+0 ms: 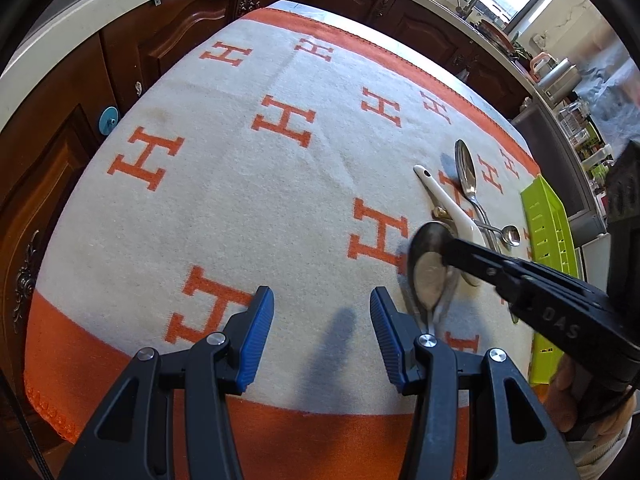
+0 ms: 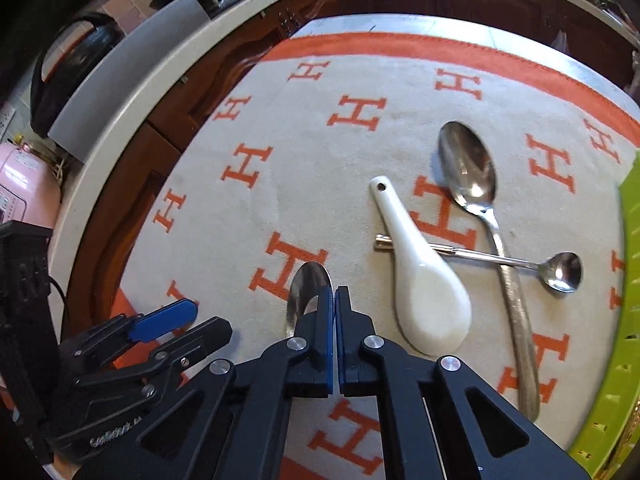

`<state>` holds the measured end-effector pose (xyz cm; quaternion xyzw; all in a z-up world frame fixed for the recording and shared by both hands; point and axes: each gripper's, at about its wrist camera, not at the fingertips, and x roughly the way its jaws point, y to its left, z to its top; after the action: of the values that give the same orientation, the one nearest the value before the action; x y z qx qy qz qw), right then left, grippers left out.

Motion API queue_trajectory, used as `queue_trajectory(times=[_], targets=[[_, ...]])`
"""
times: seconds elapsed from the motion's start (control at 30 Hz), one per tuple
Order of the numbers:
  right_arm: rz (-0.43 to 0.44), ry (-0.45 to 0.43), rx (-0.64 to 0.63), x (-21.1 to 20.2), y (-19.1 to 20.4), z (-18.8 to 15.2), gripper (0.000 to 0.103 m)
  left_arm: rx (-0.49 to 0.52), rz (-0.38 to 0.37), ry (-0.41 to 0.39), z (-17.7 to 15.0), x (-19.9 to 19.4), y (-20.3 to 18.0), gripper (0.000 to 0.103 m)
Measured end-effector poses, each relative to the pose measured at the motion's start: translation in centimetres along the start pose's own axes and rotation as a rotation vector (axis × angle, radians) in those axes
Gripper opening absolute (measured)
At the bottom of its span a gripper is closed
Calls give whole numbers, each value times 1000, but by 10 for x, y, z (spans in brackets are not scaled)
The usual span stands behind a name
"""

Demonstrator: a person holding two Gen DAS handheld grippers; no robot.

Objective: Organize utensils
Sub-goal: 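Carry the steel spoon into the green tray and open the right gripper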

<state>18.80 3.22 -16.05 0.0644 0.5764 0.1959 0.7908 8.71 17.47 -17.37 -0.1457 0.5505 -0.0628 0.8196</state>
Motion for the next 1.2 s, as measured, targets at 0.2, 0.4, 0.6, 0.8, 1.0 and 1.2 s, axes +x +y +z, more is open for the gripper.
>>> queue_trajectory(times=[0.2, 0.4, 0.6, 0.8, 1.0, 1.2], targets=[[17, -80, 61, -47, -26, -15, 1, 26, -15, 8, 2, -2, -12, 48], [-54, -196, 147, -124, -76, -42, 1, 33, -136, 62, 15, 5, -34, 48], [-243, -265, 235, -180, -142, -65, 1, 8, -260, 122, 38, 24, -62, 48], [-460, -268, 256, -201, -200, -78, 1, -20, -288, 202, 47, 56, -82, 48], [-541, -206, 253, -180, -239, -78, 1, -47, -275, 206, 50, 69, -92, 49], [-463, -215, 310, -161, -264, -71, 8, -62, -262, 187, 54, 73, -100, 52]])
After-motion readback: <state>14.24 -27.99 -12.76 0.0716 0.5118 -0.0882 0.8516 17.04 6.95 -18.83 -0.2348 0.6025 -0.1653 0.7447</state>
